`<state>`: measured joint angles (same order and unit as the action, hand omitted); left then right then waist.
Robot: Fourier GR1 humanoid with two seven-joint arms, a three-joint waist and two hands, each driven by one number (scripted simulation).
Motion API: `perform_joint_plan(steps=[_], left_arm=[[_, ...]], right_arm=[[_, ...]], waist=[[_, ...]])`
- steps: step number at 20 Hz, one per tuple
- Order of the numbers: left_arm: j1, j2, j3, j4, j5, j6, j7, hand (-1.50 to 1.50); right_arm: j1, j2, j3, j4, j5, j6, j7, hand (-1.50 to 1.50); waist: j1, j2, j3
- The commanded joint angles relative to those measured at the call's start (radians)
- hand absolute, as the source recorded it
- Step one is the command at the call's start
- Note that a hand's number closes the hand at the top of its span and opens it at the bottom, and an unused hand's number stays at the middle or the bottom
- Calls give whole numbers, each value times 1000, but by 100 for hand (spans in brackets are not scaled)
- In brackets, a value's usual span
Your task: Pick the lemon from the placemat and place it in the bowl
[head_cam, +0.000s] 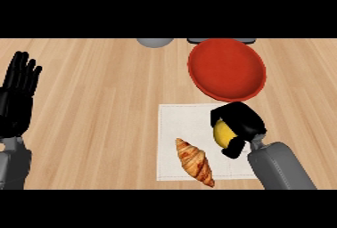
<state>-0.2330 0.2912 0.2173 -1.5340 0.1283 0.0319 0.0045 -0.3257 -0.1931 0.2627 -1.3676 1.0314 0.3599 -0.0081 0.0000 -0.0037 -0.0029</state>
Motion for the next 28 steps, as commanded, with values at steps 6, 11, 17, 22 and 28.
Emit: perform_joint_plan(steps=[6, 11, 17, 22, 28], left_arm=[[67, 16, 58, -1, -11, 37, -15, 0], [57, 23, 63, 12, 21, -3, -27, 0], [2, 32, 49, 11, 29, -15, 19, 0], [30, 18, 41, 18, 15, -15, -6, 0], [-34, 44, 40, 38, 29, -46, 5, 0]], right_arm=[[258, -292, -457, 50, -51, -90, 187, 150], [405, -429, -670, -14, -113, -162, 153, 150], [530, -461, -853, -315, -255, -46, 178, 150], [496, -438, -937, -597, -416, 51, 212, 150], [324, -398, -953, -754, -611, 164, 392, 150]], waist=[[-137, -12, 3], [-73, -6, 1], [-34, -2, 1], [-38, -6, -1], [-9, 1, 0]])
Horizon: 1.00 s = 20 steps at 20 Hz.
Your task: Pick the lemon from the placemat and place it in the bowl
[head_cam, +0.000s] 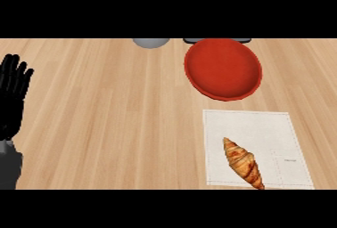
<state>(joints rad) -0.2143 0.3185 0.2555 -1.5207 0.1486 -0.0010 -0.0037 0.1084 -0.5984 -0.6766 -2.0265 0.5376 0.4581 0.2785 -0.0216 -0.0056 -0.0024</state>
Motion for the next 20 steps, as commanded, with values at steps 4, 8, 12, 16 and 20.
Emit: perform_joint_plan(steps=[4, 8, 12, 16, 20], left_arm=[[-92, -9, -9, 79, -1, 0, -12, 0], [-14, -32, -45, -23, -45, 28, 5, 0], [-69, -23, -23, 56, -19, 6, -13, 0], [-60, -14, -13, 63, -20, -5, -29, 0], [-24, -39, -31, 28, -19, -5, -25, 0]], right_arm=[[-245, 19, 19, -167, -254, 122, 299, 150], [-437, -30, 123, -112, -306, 125, 511, 150], [-635, -66, 266, 32, -264, 76, 596, 150], [-693, 19, 415, 119, -201, 33, 607, 150], [-801, 64, 521, 280, -122, 4, 596, 150]], waist=[[16, 6, -1], [40, 5, 0], [44, 9, 0], [39, 9, 1], [42, 8, 1]])
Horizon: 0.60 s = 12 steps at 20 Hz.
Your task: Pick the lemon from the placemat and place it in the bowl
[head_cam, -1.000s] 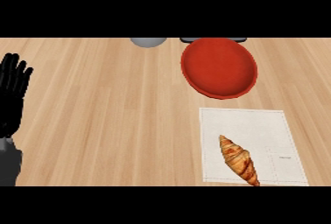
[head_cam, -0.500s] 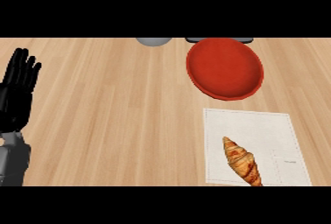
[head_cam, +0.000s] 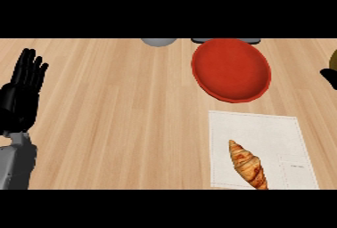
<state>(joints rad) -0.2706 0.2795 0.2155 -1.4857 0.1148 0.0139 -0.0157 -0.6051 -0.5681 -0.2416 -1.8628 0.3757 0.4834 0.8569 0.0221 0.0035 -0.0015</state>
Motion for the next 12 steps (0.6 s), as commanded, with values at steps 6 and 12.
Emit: perform_joint_plan(steps=[6, 12], left_arm=[[-19, 15, 2, -29, 19, -17, 58, 0], [-17, -4, 0, 5, -10, 5, 5, 0]], right_arm=[[-220, 151, 180, 392, 158, -141, -42, 150], [-213, 253, 266, 623, 311, -322, -170, 150]], waist=[[1, 1, 1], [-2, 2, 1]])
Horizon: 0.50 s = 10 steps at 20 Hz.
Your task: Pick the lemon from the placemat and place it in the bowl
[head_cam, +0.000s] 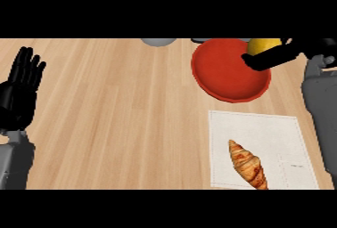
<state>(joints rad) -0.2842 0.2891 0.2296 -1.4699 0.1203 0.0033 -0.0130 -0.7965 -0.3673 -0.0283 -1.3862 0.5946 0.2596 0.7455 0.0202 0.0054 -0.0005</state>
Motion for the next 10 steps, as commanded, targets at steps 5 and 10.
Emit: perform_joint_plan(steps=[5, 10], left_arm=[[-10, 15, 5, -80, 10, 14, 82, 0], [28, 20, 22, -11, 12, -24, -3, 0]], right_arm=[[-44, 107, 45, 358, 183, -227, -22, 150], [-4, 138, -61, 471, 114, -353, -120, -150]], waist=[[14, 2, 1], [-2, 0, 1]])
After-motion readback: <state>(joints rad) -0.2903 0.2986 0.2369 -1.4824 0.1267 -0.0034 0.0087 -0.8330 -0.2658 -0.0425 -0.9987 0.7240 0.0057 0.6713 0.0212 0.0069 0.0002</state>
